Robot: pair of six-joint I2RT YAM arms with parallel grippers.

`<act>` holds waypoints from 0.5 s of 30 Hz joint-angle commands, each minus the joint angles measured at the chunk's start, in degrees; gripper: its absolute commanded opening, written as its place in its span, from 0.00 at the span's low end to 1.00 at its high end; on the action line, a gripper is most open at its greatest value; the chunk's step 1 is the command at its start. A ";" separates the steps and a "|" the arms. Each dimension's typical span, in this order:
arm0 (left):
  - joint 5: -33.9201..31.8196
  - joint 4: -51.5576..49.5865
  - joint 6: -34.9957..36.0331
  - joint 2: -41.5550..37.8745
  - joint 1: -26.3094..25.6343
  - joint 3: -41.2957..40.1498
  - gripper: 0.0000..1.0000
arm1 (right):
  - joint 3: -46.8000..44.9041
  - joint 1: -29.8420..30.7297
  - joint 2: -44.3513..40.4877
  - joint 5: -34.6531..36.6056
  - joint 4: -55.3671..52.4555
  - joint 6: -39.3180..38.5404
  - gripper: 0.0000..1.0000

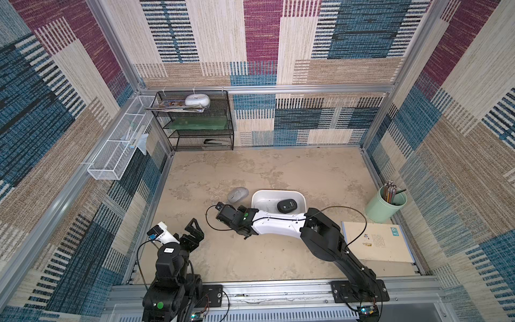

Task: Take out the mouse from the storage box
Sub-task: Place the mouse at the center of the board.

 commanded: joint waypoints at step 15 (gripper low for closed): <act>-0.40 -0.03 -0.15 -0.03 0.04 0.56 0.99 | -1.47 1.30 -2.24 -5.60 -1.02 4.26 0.67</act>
